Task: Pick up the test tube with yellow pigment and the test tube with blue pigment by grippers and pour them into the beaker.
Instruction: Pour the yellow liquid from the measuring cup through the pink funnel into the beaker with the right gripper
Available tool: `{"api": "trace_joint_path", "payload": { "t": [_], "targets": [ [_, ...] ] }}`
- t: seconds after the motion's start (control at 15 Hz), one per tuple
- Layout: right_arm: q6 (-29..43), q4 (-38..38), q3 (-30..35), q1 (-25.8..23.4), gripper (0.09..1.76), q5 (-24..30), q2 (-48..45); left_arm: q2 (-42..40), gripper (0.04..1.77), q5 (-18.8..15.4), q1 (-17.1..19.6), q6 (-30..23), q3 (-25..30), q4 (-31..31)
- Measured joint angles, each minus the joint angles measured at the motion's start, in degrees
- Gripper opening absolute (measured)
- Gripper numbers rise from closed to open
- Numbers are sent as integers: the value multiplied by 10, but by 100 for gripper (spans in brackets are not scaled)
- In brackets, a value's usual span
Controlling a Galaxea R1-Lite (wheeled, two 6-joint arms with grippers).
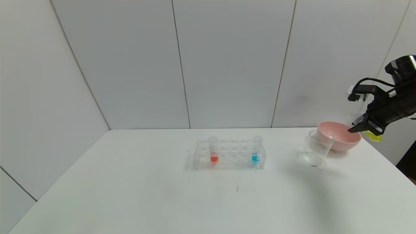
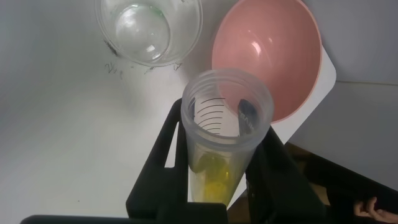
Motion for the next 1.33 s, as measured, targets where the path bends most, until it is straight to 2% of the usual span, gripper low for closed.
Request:
{"api": "trace_joint_path", "payload": {
  "t": [0.33,0.6,0.8,1.33],
  "targets": [
    [-19,-4,-3,23,58,-52,11,0,176,0,0,0,0,0],
    [-51,-6,-4,31,58,-66,20,0,176,0,0,0,0,0],
    [-68,-5,-4,39,58,-104,25,0,176,0,0,0,0,0],
    [-82,-3,-4,76,58,-161,36,0,176,0,0,0,0,0]
  ]
}}
